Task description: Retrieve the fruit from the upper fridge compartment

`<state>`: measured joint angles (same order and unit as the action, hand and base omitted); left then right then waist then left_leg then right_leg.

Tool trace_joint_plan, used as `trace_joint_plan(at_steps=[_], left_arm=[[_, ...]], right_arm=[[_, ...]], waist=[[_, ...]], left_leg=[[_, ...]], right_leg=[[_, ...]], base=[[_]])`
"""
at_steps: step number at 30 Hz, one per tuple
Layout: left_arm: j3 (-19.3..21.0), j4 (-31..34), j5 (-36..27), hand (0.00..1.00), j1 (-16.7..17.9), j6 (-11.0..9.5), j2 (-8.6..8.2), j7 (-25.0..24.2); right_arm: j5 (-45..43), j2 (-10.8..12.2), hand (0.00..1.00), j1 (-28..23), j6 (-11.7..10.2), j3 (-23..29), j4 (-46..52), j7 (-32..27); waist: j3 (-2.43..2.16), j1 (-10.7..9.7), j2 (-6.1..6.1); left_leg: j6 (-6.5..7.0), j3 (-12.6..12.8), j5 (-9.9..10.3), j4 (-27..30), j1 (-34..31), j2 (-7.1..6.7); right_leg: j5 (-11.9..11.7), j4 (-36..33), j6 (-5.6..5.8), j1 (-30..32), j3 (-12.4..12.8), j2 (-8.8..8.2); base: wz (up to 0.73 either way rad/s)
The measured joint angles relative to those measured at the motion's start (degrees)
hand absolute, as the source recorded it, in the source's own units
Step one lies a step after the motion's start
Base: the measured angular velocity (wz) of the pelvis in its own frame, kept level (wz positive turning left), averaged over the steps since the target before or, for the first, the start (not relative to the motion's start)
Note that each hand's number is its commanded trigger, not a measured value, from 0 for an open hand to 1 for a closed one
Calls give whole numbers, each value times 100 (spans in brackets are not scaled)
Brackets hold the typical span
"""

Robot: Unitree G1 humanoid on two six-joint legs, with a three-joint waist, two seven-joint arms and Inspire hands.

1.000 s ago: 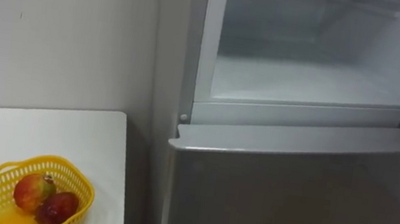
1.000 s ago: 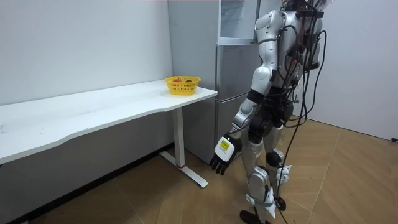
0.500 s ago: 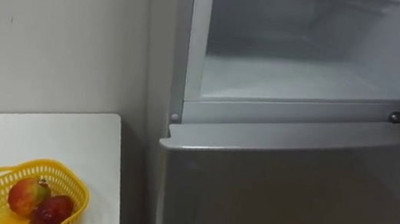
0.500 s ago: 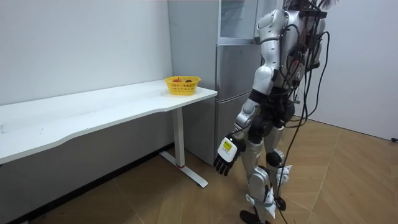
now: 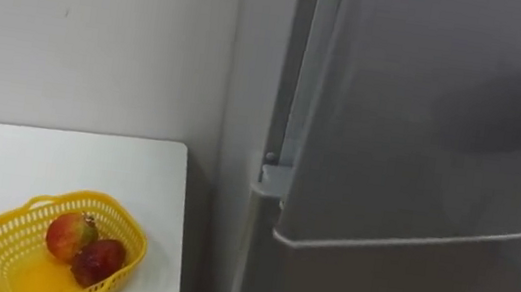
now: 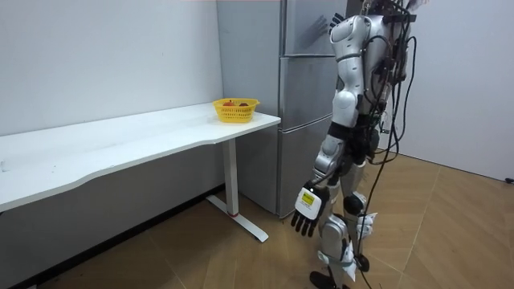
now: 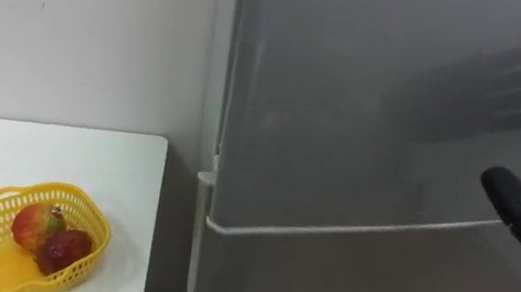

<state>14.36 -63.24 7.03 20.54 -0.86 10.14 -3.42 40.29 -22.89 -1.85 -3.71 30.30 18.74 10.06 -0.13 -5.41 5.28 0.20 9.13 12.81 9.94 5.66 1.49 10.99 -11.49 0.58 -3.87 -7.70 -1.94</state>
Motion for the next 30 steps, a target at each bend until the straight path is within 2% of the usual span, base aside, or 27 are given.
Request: trace_joint_plan(at_steps=[3, 7, 10, 12, 15, 19, 21, 25, 27, 29, 30], left_arm=[[2, -52, 2, 0, -46, 5, -1, 17], [14, -70, 30, 0, -69, 7, 0, 42], [14, -72, 24, 0, -71, 4, 7, 56], [17, -94, 45, 0, -79, 4, 0, 58], [19, -101, 114, 0, -70, 90, -2, 57], [5, -85, 146, 0, -72, 196, -1, 63], [-113, -83, 141, 0, -127, 301, 10, 76], [-113, -67, 139, 0, -255, 347, 10, 162], [-123, -62, 142, 0, -288, 443, 3, 235], [-129, -53, 141, 0, -380, 525, -15, 303], [-130, -55, 141, 0, -384, 539, -22, 306]], right_arm=[[-274, 3, 0, -7, -13, -38, 10, 10], [-866, 3, 0, -41, -9, -38, 17, -41], [-1574, -2, 0, -47, -6, -20, 37, -448], [-2220, 4, 0, -53, -10, 14, 36, -872], [-4230, 4, 0, -57, -13, 108, 29, -1923], [-5614, 13, 0, -231, -52, 282, -163, -3043], [-6141, 37, 0, -308, -76, 238, -705, -3610], [-6384, 232, 0, -712, 0, 126, -1842, -4026], [-6422, 423, 0, -1003, 70, -112, -2635, -4164], [-6250, 742, 0, -1288, 302, -532, -4070, -4041], [-6155, 830, 0, -1308, 408, -611, -4370, -3951]], waist=[[10, 114, -24], [4, 81, -42], [3, 49, -48], [4, 35, -38], [-15, -57, -7], [-25, -44, -46], [-19, -64, -51], [-15, 10, -54], [-22, 54, -68], [-26, 132, -87], [-38, 158, -82]], left_leg=[[0, -6, 0, 29, -1, -2], [0, -14, 0, 26, -7, -2], [-2, -16, 0, 34, -16, 3], [-2, -28, 3, 58, -40, 0], [-1, -80, 6, 98, -106, -10], [0, -99, 5, 86, -81, -12], [0, -108, 4, 88, -53, -11], [-1, -101, 6, 49, -26, -4], [-7, -86, 9, 33, 10, 4], [-7, -96, 9, 32, 11, 2], [-7, -98, 9, 28, 13, 2]], right_leg=[[-3, 10, 0, -19, -23, -8], [-2, 21, 0, -39, -34, -8], [-1, -19, -1, -35, -46, -4], [-1, -17, -1, -33, -59, -8], [-3, -11, -1, -12, -105, -18], [-4, 5, 1, -46, -112, -16], [-5, 9, 1, -78, -119, -15], [-4, 5, 1, -85, -126, -13], [-5, 21, 1, -130, -121, -5], [-5, 51, 0, -154, -136, -6], [-5, 48, 0, -156, -137, -6]], base=[[0], [0], [1], [4], [9], [0], [0], [0], [-2], [5], [0]])
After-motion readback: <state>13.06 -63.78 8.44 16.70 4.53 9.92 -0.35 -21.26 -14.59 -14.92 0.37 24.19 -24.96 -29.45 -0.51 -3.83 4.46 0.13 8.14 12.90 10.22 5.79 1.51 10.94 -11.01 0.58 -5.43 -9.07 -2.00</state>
